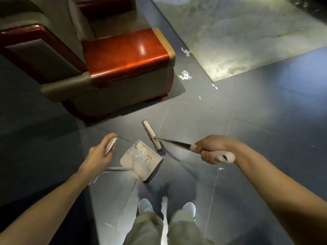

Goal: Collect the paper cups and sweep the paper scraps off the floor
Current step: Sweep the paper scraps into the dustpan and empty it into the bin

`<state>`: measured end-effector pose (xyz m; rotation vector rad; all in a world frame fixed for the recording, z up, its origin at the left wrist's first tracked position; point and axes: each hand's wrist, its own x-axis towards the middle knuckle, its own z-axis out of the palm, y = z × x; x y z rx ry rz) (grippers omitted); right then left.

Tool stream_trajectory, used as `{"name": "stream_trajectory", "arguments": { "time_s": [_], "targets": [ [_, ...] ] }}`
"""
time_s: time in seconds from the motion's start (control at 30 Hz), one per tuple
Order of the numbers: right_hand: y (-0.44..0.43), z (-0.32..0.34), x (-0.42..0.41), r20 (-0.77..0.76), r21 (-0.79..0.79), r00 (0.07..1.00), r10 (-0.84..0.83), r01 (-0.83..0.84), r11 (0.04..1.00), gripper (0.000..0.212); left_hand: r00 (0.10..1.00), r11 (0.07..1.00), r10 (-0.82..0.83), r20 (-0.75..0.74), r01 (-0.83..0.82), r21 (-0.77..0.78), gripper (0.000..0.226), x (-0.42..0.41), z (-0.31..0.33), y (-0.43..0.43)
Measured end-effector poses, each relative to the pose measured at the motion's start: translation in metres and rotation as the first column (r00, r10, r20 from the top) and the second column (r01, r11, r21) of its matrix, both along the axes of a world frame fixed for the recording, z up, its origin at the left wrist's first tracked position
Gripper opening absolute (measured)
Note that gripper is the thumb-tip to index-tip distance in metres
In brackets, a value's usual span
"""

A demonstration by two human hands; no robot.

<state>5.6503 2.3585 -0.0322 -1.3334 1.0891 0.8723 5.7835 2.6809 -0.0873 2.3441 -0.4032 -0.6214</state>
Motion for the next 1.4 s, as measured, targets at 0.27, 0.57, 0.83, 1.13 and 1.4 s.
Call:
{"name": "stream_trajectory", "arguments": {
  "time_s": [0.27,0.57,0.83,1.13,1.4],
  "targets": [
    [-0.087,-0.019,-0.122,-0.05,-0.087,0.968,-0.246,0.241,0.967,0.01,0.945,0.946,-0.324,0.056,0.324,0.009,0.043,-0.049,-0.002,-0.108],
    [-0.133,-0.037,-0.26,-0.087,-0.337,0.961,-0.264,0.221,0.915,0.016,0.754,0.777,-0.627,0.196,0.622,0.093,0.046,-0.11,-0.039,-0.235],
    [-0.105,-0.066,-0.253,-0.149,-0.299,0.988,-0.047,0.001,0.954,0.015,0.692,0.723,-0.688,0.217,0.678,0.13,0.048,-0.133,-0.057,-0.321],
    [-0.156,-0.019,-0.193,-0.105,0.244,0.855,-0.507,0.517,0.821,0.018,0.722,0.743,-0.663,0.198,0.668,0.052,0.042,-0.096,-0.053,-0.345],
    [-0.226,0.006,-0.123,0.031,0.078,0.882,-0.471,0.468,0.88,0.012,0.812,0.815,-0.571,0.12,0.578,-0.032,0.038,-0.017,-0.047,-0.386]
  ]
}}
